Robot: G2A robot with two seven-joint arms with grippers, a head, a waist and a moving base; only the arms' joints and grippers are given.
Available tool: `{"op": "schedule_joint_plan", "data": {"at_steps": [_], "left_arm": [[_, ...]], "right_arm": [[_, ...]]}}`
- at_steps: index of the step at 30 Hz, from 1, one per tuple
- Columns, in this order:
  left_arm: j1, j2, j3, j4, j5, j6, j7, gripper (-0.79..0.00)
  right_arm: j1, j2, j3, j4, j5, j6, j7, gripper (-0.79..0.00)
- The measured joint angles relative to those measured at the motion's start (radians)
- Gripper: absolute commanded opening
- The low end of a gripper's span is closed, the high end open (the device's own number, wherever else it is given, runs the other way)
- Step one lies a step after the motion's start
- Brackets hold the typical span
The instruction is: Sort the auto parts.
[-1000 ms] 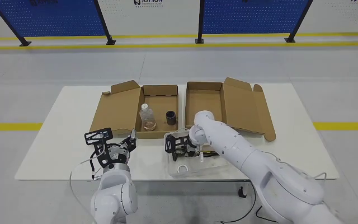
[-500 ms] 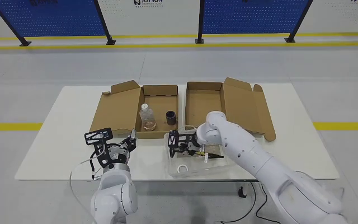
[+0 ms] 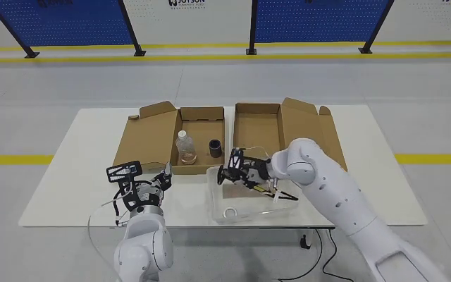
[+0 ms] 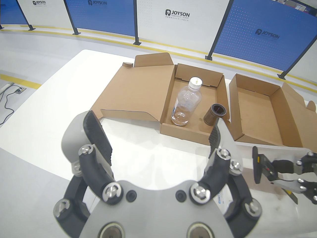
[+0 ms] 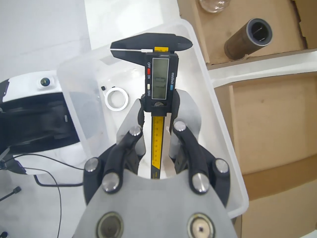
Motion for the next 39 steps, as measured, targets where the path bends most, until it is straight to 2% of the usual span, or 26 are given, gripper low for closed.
{"op": "schedule_joint_plan", "data": {"at_steps": [8, 14, 21, 24, 32, 39], "left_arm": [[0.0, 0.0, 0.0, 0.0, 0.0, 0.0, 0.0, 0.0], [0.0, 0.0, 0.0, 0.0, 0.0, 0.0, 0.0, 0.0], [0.0, 0.0, 0.0, 0.0, 0.0, 0.0, 0.0, 0.0], [0.0, 0.0, 0.0, 0.0, 0.0, 0.0, 0.0, 0.0], [0.0, 0.0, 0.0, 0.0, 0.0, 0.0, 0.0, 0.0], [0.0, 0.0, 0.0, 0.0, 0.0, 0.0, 0.0, 0.0]], "right_arm": [[-0.112, 0.052, 0.173, -0.098, 0.112, -0.025, -0.107, -0.785], [-0.142, 0.058, 0.195, -0.078, 0.225, -0.061, -0.187, -0.785], [-0.124, 0.058, 0.18, -0.062, 0.235, -0.04, -0.202, -0.785], [-0.114, 0.058, 0.184, -0.056, 0.224, -0.009, -0.216, -0.785], [-0.074, 0.061, 0.23, -0.048, 0.124, 0.184, -0.286, -0.785], [-0.018, 0.059, 0.255, 0.002, 0.062, 0.327, -0.301, -0.785]]}}
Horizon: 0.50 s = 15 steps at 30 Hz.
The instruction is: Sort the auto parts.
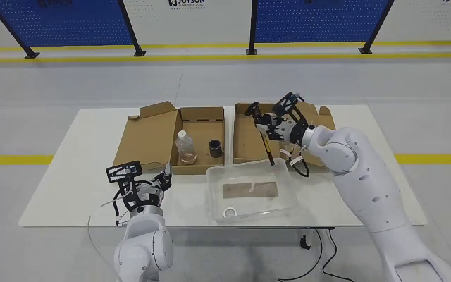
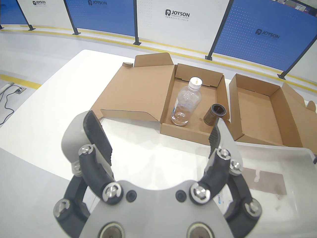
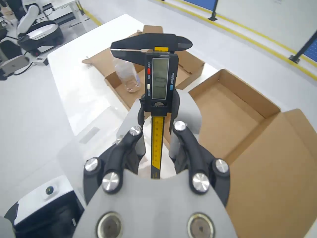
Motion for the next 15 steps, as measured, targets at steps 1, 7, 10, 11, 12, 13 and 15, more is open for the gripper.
{"op": "schedule_joint_plan", "data": {"at_steps": [1, 7, 10, 11, 12, 13, 15], "left_arm": [[0.0, 0.0, 0.0, 0.0, 0.0, 0.0, 0.0, 0.0], [0.0, 0.0, 0.0, 0.0, 0.0, 0.0, 0.0, 0.0], [0.0, 0.0, 0.0, 0.0, 0.0, 0.0, 0.0, 0.0], [0.0, 0.0, 0.0, 0.0, 0.0, 0.0, 0.0, 0.0], [0.0, 0.0, 0.0, 0.0, 0.0, 0.0, 0.0, 0.0], [0.0, 0.0, 0.0, 0.0, 0.0, 0.0, 0.0, 0.0], [0.0, 0.0, 0.0, 0.0, 0.0, 0.0, 0.0, 0.0]], "right_arm": [[0.013, -0.001, 0.002, 0.016, -0.013, 0.019, 0.0, -0.785], [0.08, -0.008, 0.0, 0.12, -0.045, 0.079, -0.018, -0.785], [0.11, -0.014, -0.004, 0.179, -0.052, 0.111, -0.033, -0.785], [0.118, -0.016, -0.007, 0.195, -0.051, 0.121, -0.037, -0.785], [0.125, -0.019, -0.012, 0.21, -0.05, 0.131, -0.038, -0.785], [0.134, -0.023, -0.021, 0.231, -0.046, 0.139, -0.041, -0.785], [0.15, -0.031, -0.034, 0.272, -0.035, 0.143, -0.052, -0.785]]}}
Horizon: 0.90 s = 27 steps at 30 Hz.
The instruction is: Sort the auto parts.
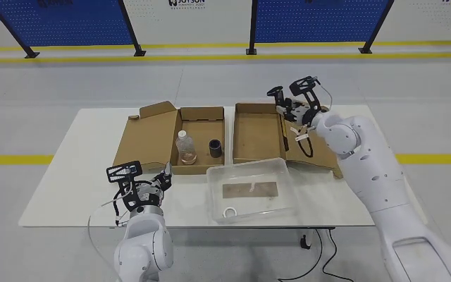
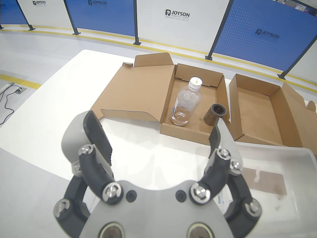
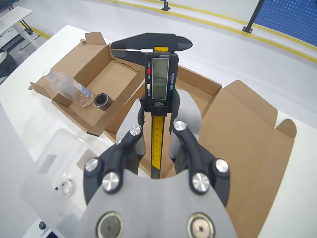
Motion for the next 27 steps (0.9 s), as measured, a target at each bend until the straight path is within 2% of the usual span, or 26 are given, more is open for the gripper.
{"op": "schedule_joint_plan", "data": {"at_steps": [10, 27], "left_arm": [[0.0, 0.0, 0.0, 0.0, 0.0, 0.0, 0.0, 0.0], [0.0, 0.0, 0.0, 0.0, 0.0, 0.0, 0.0, 0.0]], "right_arm": [[0.055, -0.054, -0.081, 0.181, 0.073, 0.082, -0.056, -0.785], [0.095, -0.107, -0.129, 0.376, 0.113, 0.103, -0.129, -0.785]]}}
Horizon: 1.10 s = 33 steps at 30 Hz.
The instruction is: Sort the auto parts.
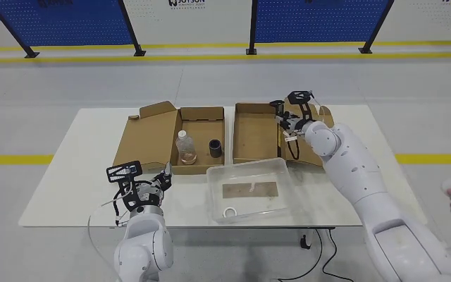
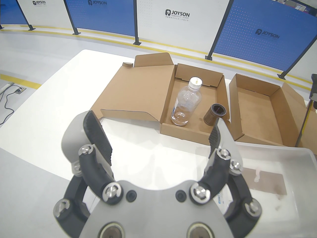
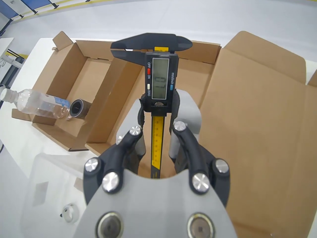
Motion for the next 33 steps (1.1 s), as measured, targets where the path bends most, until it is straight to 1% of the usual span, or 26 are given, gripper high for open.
{"op": "schedule_joint_plan", "data": {"at_steps": [2, 3, 4, 5, 10, 14, 16, 18, 20, 22, 29, 33], "left_arm": [[0.0, 0.0, 0.0, 0.0, 0.0, 0.0, 0.0, 0.0], [0.0, 0.0, 0.0, 0.0, 0.0, 0.0, 0.0, 0.0], [0.0, 0.0, 0.0, 0.0, 0.0, 0.0, 0.0, 0.0], [0.0, 0.0, 0.0, 0.0, 0.0, 0.0, 0.0, 0.0], [0.0, 0.0, 0.0, 0.0, 0.0, 0.0, 0.0, 0.0], [0.0, 0.0, 0.0, 0.0, 0.0, 0.0, 0.0, 0.0], [0.0, 0.0, 0.0, 0.0, 0.0, 0.0, 0.0, 0.0], [0.0, 0.0, 0.0, 0.0, 0.0, 0.0, 0.0, 0.0], [0.0, 0.0, 0.0, 0.0, 0.0, 0.0, 0.0, 0.0], [0.0, 0.0, 0.0, 0.0, 0.0, 0.0, 0.0, 0.0], [0.0, 0.0, 0.0, 0.0, 0.0, 0.0, 0.0, 0.0], [0.0, 0.0, 0.0, 0.0, 0.0, 0.0, 0.0, 0.0]], "right_arm": [[0.001, -0.003, 0.001, 0.013, 0.003, 0.004, -0.002, -0.785], [0.001, -0.004, 0.001, 0.017, 0.004, 0.005, -0.004, -0.767], [0.002, -0.005, 0.002, 0.023, 0.005, 0.003, -0.005, -0.677], [0.003, -0.006, 0.002, 0.027, 0.004, 0.0, -0.005, -0.653], [0.007, -0.011, 0.003, 0.04, 0.001, -0.006, -0.006, -0.631], [0.009, -0.014, 0.005, 0.046, -0.004, -0.004, -0.006, -0.57], [0.011, -0.014, 0.006, 0.05, -0.01, -0.002, -0.003, -0.582], [0.01, -0.014, 0.007, 0.051, -0.014, 0.001, 0.0, -0.56], [0.008, -0.015, 0.008, 0.052, -0.019, 0.005, 0.004, -0.493], [0.007, -0.014, 0.011, 0.052, -0.023, 0.007, 0.006, -0.456], [-0.001, -0.011, 0.024, 0.046, -0.033, 0.008, 0.008, -0.462], [-0.002, -0.008, 0.028, 0.035, -0.049, -0.003, 0.013, -0.443]]}}
